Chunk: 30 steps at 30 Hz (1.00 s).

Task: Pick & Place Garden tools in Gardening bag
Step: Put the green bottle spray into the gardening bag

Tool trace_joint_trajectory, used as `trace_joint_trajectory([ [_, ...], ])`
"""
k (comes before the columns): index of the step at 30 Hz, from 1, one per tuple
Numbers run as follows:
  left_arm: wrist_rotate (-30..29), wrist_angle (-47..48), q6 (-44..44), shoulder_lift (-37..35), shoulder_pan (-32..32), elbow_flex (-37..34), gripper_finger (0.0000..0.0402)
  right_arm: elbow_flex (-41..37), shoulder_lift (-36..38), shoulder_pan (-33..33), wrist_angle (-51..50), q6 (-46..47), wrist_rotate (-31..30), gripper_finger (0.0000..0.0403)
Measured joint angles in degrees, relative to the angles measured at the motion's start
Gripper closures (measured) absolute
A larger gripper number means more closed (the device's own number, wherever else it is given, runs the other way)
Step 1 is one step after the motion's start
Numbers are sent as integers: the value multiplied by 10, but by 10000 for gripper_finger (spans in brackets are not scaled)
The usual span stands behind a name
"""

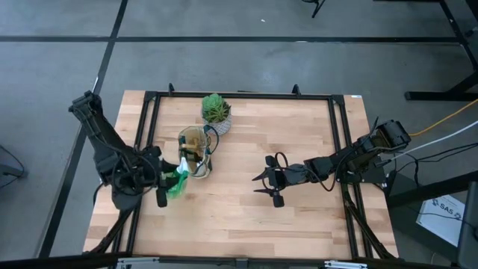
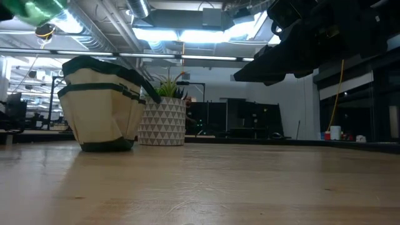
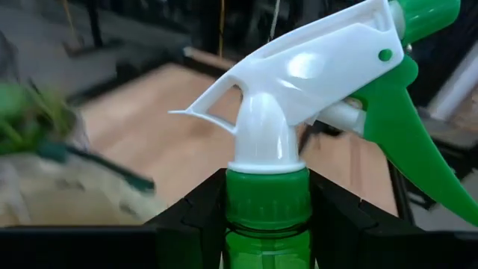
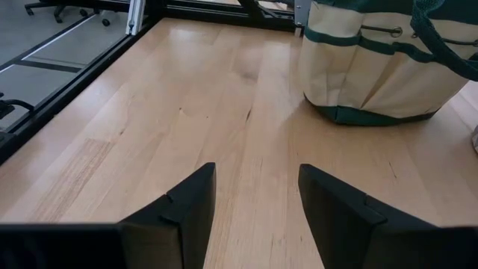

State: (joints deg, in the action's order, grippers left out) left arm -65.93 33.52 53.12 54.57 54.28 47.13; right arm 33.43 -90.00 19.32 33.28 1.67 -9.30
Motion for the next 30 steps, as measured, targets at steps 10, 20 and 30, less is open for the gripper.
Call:
trace_joint_trajectory([
  [10, -134, -29, -89, -18, 0, 0, 259, 0, 0, 0, 0, 0, 0, 209],
  [20, -160, -16, -103, -20, -66, 0, 259, 0, 0, 0, 0, 0, 0, 209],
  [30, -111, -27, -126, -20, -163, 0, 259, 0, 0, 0, 0, 0, 0, 209],
])
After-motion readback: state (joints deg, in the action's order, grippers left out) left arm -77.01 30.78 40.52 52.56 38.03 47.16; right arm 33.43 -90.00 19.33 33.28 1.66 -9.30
